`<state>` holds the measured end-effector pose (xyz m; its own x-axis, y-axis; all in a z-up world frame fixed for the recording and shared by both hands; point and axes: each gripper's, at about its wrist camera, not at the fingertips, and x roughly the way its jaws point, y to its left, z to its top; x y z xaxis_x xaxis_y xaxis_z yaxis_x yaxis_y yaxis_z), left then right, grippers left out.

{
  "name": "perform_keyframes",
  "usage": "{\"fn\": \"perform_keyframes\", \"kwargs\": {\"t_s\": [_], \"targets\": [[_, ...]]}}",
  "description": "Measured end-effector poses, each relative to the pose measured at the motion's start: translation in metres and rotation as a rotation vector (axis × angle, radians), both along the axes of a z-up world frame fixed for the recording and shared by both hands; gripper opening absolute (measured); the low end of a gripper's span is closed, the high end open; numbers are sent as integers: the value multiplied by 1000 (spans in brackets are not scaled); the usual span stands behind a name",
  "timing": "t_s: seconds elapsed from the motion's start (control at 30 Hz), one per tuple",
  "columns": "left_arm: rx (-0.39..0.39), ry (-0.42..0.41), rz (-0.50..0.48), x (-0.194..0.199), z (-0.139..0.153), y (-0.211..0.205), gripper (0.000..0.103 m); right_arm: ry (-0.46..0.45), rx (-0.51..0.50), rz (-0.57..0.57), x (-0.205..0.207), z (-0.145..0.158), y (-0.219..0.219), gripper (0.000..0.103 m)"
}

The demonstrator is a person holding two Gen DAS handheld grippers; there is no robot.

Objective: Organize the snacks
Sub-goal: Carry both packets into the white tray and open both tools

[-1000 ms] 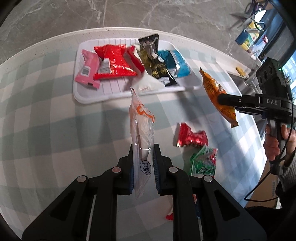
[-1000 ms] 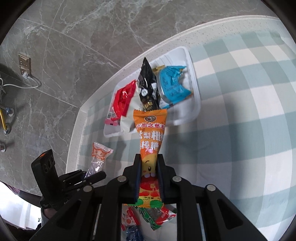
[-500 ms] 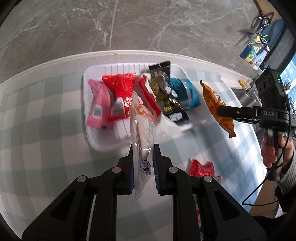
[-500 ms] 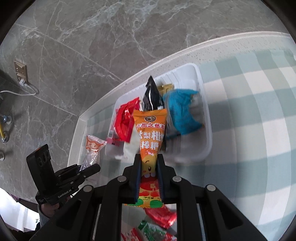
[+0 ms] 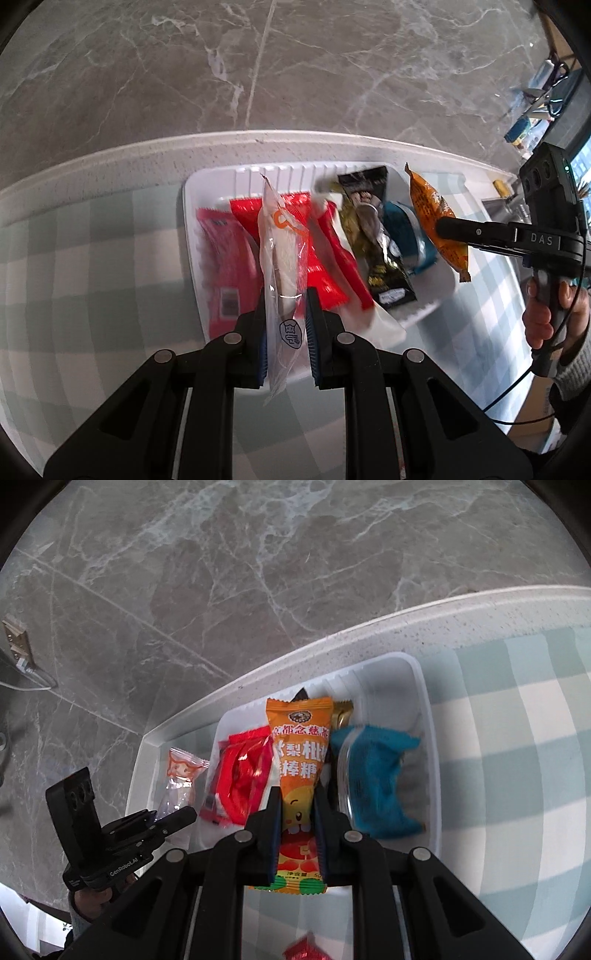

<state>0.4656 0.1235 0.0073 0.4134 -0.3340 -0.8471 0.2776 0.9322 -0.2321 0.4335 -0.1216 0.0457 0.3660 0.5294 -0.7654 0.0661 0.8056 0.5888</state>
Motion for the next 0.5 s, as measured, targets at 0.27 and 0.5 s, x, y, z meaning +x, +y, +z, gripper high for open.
{"fn": "perform_keyframes", "kwargs": {"t_s": [0.27,0.5], "targets": [[4,14,25,29,-11,2,15,3,-37,-4,17,-9,6,18],[13,28,44,41,-24,0,16,-11,-104,9,24,-14,12,21]]}}
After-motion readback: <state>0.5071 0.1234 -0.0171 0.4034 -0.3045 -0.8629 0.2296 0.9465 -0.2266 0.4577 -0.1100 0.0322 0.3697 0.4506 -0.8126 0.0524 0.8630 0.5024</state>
